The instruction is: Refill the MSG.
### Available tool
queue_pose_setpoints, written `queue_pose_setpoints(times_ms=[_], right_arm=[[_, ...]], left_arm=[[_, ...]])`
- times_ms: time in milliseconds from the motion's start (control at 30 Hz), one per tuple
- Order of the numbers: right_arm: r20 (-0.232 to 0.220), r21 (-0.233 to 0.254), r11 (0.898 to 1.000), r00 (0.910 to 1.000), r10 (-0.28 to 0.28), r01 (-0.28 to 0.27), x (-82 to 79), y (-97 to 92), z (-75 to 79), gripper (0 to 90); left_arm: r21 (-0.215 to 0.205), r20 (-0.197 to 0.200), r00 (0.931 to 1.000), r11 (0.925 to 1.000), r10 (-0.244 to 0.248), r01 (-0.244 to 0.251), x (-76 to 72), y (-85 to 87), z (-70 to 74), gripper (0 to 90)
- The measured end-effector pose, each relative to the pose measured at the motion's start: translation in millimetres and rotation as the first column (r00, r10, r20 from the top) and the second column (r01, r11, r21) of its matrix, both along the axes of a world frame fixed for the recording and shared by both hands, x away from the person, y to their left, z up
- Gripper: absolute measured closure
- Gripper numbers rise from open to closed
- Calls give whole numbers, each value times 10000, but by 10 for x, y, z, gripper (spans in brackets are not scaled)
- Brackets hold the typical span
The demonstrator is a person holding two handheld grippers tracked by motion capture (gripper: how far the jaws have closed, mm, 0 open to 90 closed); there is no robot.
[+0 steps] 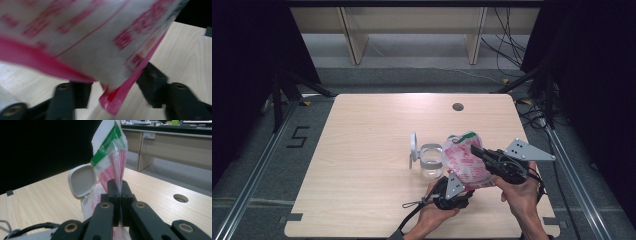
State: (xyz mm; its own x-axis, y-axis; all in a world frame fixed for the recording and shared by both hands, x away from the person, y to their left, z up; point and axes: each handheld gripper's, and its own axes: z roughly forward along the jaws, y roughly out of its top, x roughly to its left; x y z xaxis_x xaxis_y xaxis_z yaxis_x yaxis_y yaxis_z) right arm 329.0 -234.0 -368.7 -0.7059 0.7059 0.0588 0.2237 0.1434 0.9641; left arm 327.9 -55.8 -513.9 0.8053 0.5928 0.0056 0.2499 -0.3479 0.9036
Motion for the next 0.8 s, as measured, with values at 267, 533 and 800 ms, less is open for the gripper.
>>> queue_pose_setpoints(times_ms=[267,533,800], right_arm=[[447,-233,9997,9990,13,-3,61,22,43,900],[149,-155,9999,9999,11,-9,170,149,72,900],[239,-159,9998,9996,136,-133,275,264,92,900]], left_arm=[[-95,672,9963,9985,543,-538,19,45,10,689],[-404,407,9977,9978,546,-530,36,93,11,698],[-976,153,9986,9940,500,-483,88,76,12,704]])
